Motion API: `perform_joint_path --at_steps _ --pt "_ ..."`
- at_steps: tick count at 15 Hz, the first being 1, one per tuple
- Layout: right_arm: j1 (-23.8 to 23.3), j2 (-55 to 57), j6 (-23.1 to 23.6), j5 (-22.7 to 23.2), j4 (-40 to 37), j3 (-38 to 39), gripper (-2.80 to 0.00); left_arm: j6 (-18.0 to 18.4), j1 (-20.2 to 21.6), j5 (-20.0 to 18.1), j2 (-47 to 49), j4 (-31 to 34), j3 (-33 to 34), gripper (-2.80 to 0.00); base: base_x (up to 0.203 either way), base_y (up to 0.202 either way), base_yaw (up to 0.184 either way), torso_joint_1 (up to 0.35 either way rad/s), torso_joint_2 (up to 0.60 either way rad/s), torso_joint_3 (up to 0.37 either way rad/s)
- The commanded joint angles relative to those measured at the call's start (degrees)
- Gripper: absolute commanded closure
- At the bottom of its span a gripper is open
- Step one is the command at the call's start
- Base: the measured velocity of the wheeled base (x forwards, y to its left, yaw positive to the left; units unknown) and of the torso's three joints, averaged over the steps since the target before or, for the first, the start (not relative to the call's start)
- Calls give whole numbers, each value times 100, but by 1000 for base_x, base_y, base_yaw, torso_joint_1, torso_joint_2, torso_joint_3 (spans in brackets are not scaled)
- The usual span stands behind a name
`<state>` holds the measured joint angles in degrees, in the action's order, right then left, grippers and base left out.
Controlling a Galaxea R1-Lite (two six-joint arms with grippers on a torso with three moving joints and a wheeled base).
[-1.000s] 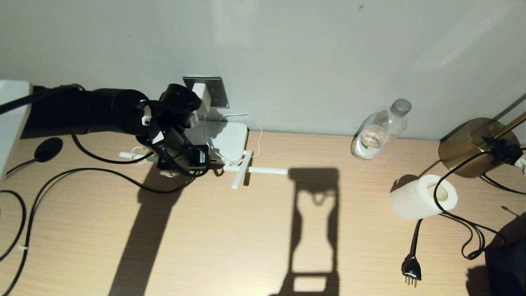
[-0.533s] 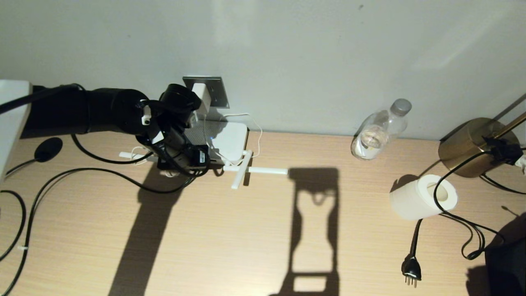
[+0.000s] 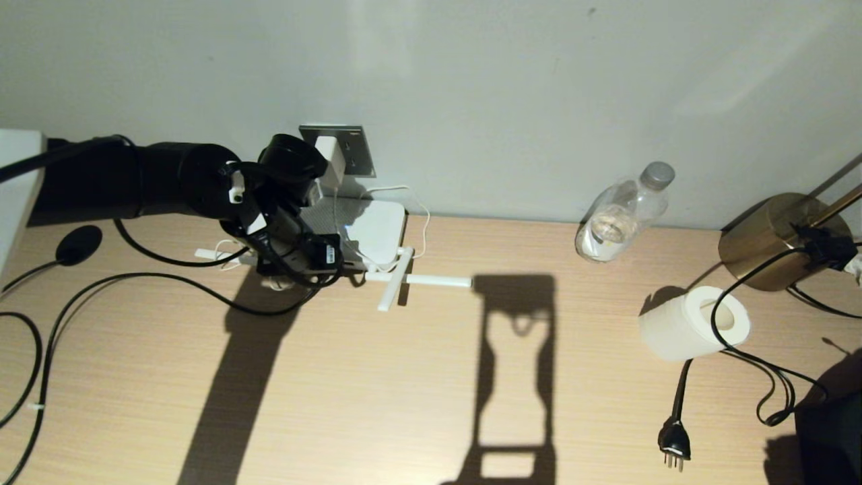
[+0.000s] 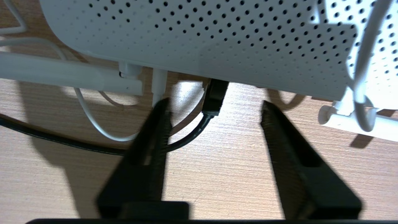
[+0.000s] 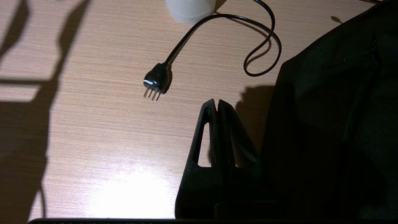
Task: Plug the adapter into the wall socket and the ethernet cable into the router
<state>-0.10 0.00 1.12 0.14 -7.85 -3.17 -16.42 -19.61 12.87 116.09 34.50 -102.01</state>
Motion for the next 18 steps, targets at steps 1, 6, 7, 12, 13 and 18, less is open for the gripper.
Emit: perform_joint_path --at_steps 1,6,7,12,13,18 --pt "1 9 2 4 -6 1 0 -19 2 -4 -51 57 15 -280 0 0 0 0 0 0" --pt "1 9 2 4 -6 1 0 -108 -110 -27 -472 86 307 -280 0 0 0 0 0 0" --pt "1 9 2 4 -6 1 0 -124 -173 -39 -651 87 533 -280 0 0 0 0 0 0" --pt "1 8 2 4 -6 1 0 -147 -367 -60 -2005 57 1776 -280 0 0 0 0 0 0" --pt "1 0 2 4 -6 1 0 -142 -375 -59 -2339 60 1999 0 0 0 0 0 0 0" --pt "1 0 2 4 -6 1 0 -115 -327 160 -4323 437 2665 0 0 0 0 0 0 0"
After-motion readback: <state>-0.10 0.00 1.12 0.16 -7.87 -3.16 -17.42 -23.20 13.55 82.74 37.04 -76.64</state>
